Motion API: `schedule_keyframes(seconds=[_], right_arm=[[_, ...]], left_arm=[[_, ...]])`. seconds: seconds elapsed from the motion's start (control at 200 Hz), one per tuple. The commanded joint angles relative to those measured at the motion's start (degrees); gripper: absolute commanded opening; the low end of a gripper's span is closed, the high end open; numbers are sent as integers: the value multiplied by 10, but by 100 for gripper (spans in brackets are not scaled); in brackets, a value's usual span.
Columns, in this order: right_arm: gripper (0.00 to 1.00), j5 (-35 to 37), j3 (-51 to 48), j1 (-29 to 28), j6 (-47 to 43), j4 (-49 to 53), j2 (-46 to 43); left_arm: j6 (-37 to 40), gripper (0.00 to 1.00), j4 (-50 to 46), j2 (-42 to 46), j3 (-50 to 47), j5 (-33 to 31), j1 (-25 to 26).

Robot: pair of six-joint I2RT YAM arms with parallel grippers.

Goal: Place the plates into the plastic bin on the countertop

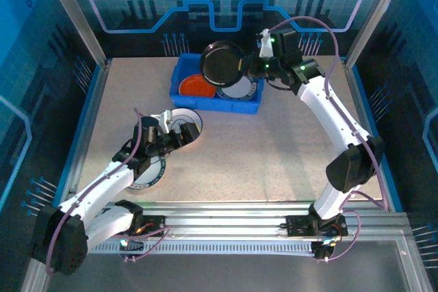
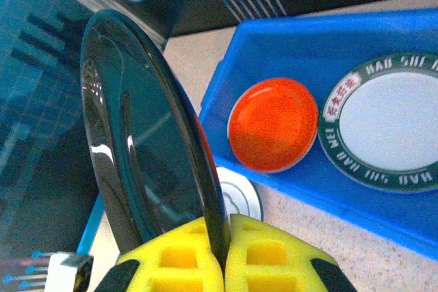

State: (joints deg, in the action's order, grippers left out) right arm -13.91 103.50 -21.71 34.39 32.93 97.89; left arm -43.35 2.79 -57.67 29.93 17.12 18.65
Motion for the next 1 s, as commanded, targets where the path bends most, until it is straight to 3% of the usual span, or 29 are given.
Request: schedule_keyframes(seconds=[0.0, 0.215, 0.71, 0.996], right_arm=[[0, -9, 24, 21, 45, -27, 43], [0, -92, 70, 39, 133, -87, 141], [0, -96, 267, 7, 166, -69, 377], [0, -90, 368, -23, 162, -21, 470]], left_arm=[[2, 99, 1, 5, -10, -11, 5], [-6, 99, -3, 29, -26, -10, 7], [1, 99, 26, 48, -63, -2, 12], [5, 99, 23, 49, -65, -6, 15]])
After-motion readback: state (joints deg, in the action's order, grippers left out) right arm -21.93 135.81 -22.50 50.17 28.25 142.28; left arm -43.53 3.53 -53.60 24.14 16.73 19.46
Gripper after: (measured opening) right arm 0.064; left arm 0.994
